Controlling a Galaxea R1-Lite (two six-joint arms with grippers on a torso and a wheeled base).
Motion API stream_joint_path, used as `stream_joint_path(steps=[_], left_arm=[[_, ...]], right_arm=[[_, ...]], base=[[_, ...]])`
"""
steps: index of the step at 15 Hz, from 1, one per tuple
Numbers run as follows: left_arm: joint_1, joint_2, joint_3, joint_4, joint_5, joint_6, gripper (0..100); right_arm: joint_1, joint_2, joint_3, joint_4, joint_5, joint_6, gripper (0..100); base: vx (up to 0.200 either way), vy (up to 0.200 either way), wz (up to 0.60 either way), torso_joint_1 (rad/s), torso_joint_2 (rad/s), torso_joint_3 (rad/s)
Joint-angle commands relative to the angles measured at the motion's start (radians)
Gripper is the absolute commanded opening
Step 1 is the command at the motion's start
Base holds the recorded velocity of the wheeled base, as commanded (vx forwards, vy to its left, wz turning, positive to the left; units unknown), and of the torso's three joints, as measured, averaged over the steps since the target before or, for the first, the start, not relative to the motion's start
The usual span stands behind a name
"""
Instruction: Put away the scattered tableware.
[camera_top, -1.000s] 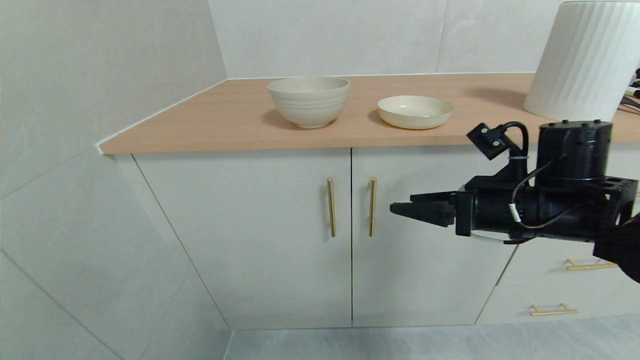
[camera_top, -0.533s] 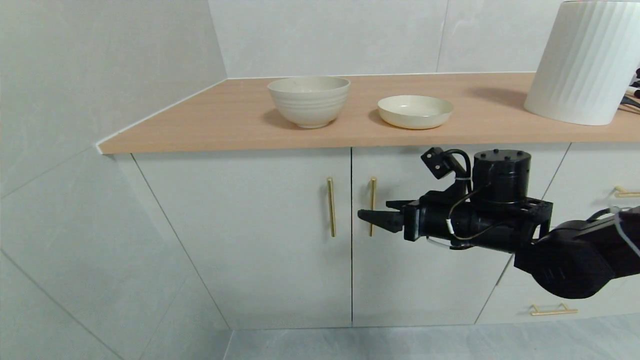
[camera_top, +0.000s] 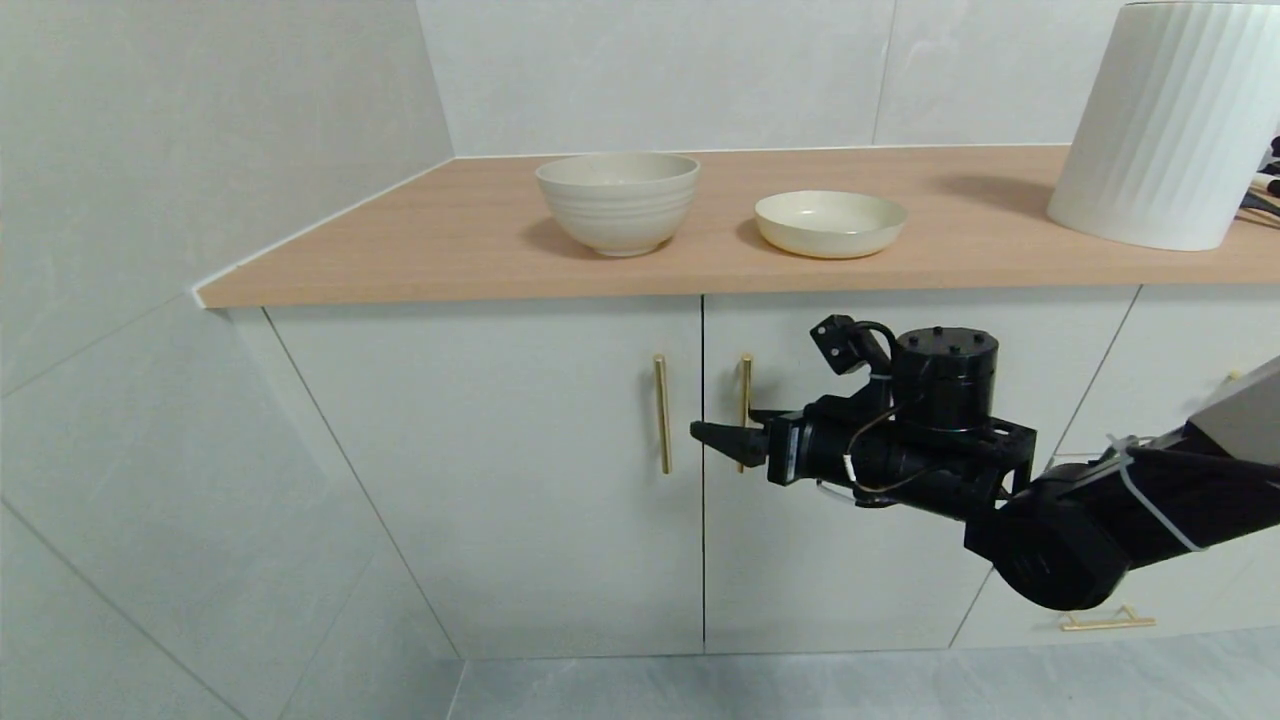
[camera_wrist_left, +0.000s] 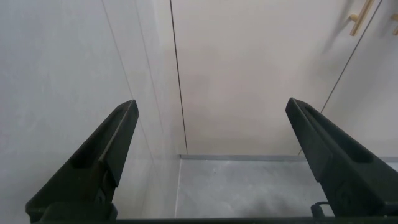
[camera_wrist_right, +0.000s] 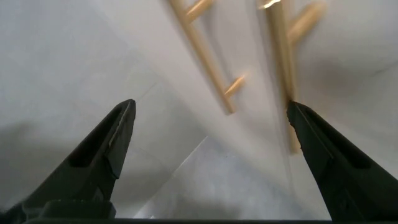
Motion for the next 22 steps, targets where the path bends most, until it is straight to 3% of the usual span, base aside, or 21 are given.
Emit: stream_joint_path(steps=[1, 9, 17, 22], left_arm=[[0.000, 0.000, 0.000, 0.000, 0.001, 0.000, 100], [0.000, 0.000, 0.000, 0.000, 0.001, 0.000, 100], [0.000, 0.000, 0.000, 0.000, 0.001, 0.000, 100], [0.000, 0.000, 0.000, 0.000, 0.001, 0.000, 100]], right_arm=[[0.001, 0.029, -0.018, -0.017, -0.026, 0.002, 100], [0.008, 0.072, -0.040, -0.106, -0.036, 0.093, 100], [0.042, 0.035, -0.015, -0.101, -0.009, 0.168, 100], [0.038, -0.051, 0.107, -0.103, 0.117, 0.165, 100]], base=[[0.000, 0.000, 0.00, 0.000, 0.00, 0.000], [0.000, 0.000, 0.00, 0.000, 0.00, 0.000], [0.000, 0.000, 0.00, 0.000, 0.00, 0.000], [0.000, 0.000, 0.00, 0.000, 0.00, 0.000]])
